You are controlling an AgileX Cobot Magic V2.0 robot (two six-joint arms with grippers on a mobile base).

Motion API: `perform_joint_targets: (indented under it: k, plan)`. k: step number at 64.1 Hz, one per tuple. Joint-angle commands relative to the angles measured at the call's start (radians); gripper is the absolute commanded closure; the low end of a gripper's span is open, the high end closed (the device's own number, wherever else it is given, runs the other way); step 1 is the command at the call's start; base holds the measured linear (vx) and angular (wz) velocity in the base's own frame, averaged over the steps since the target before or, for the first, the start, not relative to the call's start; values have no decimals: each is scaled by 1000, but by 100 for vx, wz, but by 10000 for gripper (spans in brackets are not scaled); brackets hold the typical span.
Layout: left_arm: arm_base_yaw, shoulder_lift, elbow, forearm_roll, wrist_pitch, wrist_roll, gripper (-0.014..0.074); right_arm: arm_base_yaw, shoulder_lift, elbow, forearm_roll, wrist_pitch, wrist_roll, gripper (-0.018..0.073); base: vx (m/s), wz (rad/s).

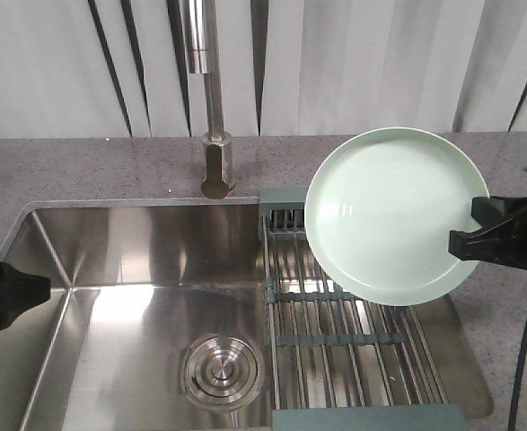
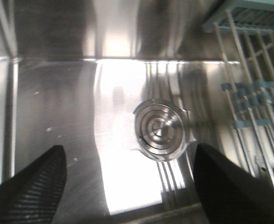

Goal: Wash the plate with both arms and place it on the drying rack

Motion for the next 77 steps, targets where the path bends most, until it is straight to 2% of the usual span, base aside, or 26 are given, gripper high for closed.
perform_joint_targets:
  k: [1,9,26,40,43,55,77]
  plan:
    - [-7,29,-90,-192,34,220,62,-4,-20,-29,4,-67,-2,568,0,0]
    - [-7,94,-176,-329,121,339,62,-4,-20,-29,4,-67,-2,568,0,0]
    - [-7,258,-384,-500,273,550,62,-4,-20,-29,4,-67,-2,568,0,0]
    - [-7,466,-597,-654,520,702,62,-4,-20,-29,4,-67,-2,568,0,0]
    - [-7,503,-634,-687,559,718,62,-4,-20,-29,4,-67,-2,568,0,0]
    - [-7,630,-775,-773,559,730,62,-4,-20,-29,4,-67,-2,568,0,0]
    - [-24,827,-970,-828,559,728,62,-4,-20,-29,4,-67,-2,568,0,0]
